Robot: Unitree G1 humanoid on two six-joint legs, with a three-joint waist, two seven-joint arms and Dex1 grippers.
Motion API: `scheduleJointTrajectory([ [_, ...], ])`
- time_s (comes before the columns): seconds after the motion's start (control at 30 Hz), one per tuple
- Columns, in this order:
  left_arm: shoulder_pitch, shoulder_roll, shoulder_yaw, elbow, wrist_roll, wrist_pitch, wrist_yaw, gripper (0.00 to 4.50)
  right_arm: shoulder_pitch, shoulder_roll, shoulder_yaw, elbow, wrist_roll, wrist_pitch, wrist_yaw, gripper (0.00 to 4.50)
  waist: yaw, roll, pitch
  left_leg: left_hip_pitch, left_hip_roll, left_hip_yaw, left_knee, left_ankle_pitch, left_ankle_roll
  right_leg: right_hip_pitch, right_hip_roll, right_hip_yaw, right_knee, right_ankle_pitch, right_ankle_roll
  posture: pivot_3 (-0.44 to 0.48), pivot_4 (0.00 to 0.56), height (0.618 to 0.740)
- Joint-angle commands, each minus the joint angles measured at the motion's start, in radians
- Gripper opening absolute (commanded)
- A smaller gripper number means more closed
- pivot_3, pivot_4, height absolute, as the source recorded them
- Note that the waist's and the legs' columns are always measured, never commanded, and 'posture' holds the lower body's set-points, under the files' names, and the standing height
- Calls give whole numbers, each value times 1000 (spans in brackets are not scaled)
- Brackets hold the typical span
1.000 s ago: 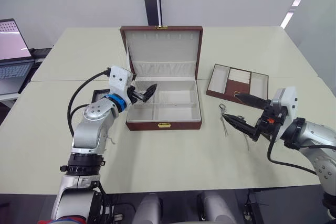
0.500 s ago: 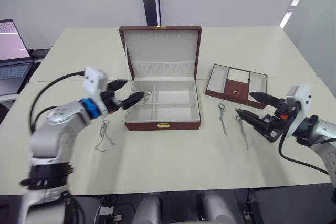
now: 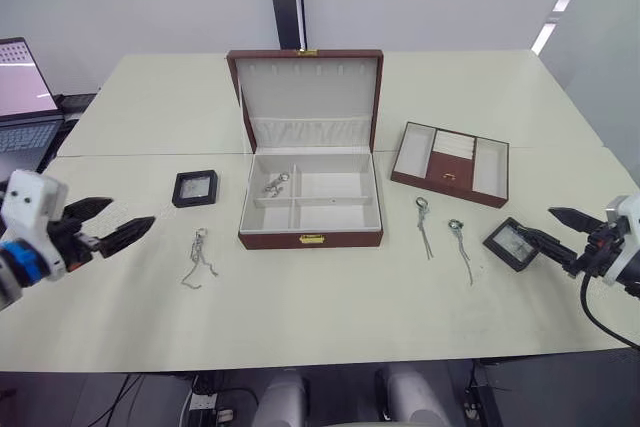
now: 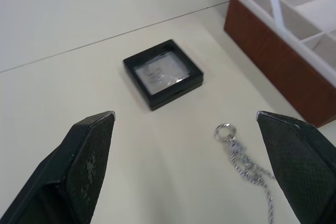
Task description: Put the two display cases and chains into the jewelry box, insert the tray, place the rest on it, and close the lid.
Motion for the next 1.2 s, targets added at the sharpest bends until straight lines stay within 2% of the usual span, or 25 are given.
scheduleJointTrajectory([
  [0.03,60,-34,99,6,21,-47,37,4482,-21,-9,-48,61,-19,-51,-13,4500,0,0,0,0,0,1,0,0,0,0,0,0,0,0,0,0,150,740],
  [0.4,135,-140,152,29,52,-126,157,4482,-103,-2,-46,228,-81,-160,-70,4500,1,0,0,0,0,1,0,0,0,0,-1,1,0,0,0,0,150,740],
  [0.77,115,-155,130,13,39,-160,182,4482,-114,-6,-49,254,-87,-186,-61,4500,1,0,0,0,0,1,0,0,0,0,-1,1,0,0,0,0,150,740],
  [0.93,125,-193,107,-34,32,-173,187,4482,-96,2,-41,188,-62,-177,-16,4500,1,0,0,0,0,1,0,0,0,0,-1,1,0,0,0,0,150,740],
  [1.1,108,-229,106,-73,15,-196,203,4482,-73,16,0,12,-2,-103,42,4500,0,0,0,0,1,1,0,0,0,0,-1,1,0,0,0,0,150,740],
  [1.2,107,-255,67,-101,18,-202,211,4482,-58,21,54,-135,30,-43,68,4500,1,0,0,0,1,0,0,0,0,0,-1,1,0,0,0,0,150,740],
])
